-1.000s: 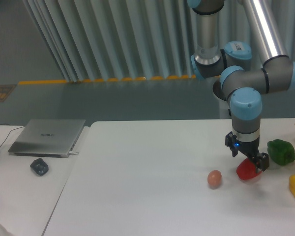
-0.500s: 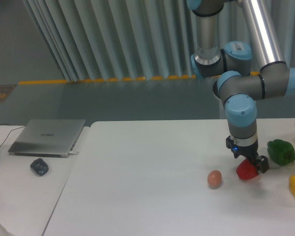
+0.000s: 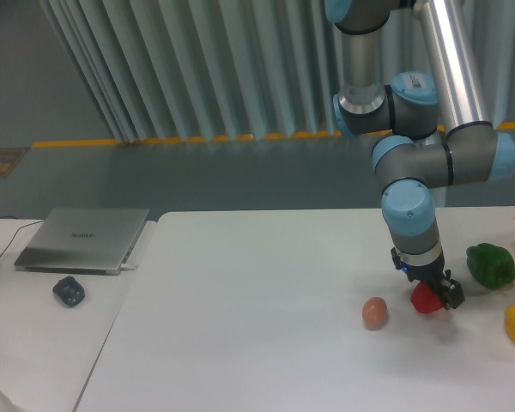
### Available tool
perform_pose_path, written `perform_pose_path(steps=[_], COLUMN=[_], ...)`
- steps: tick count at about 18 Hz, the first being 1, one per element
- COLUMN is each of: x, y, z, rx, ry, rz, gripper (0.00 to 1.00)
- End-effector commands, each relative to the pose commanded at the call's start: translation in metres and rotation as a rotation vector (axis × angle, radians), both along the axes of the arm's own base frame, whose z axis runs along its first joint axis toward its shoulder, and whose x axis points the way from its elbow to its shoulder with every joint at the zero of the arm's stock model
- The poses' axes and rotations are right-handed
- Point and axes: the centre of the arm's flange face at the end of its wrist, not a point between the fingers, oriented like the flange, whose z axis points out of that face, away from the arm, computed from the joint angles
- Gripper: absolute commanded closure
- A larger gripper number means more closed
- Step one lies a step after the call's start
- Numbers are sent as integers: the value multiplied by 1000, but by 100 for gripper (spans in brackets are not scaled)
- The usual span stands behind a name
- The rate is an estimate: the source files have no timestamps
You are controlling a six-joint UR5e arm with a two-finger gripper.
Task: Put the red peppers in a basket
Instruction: 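Lower the open gripper around the red pepper and close it, then lift the red pepper and carry it past the green pepper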
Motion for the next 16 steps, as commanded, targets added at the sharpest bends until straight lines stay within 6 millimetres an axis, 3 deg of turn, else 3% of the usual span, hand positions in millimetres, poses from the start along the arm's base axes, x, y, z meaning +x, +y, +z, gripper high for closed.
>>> perform_pose_path(steps=[3,9,13,16], x=[-1,-8,-25,-49], y=[1,5,11,-12], z=[3,26,82,125], rx=[6,42,134,243], ry=[5,27,80,73], rz=[-1,-5,13,64], gripper=[45,48,48,47])
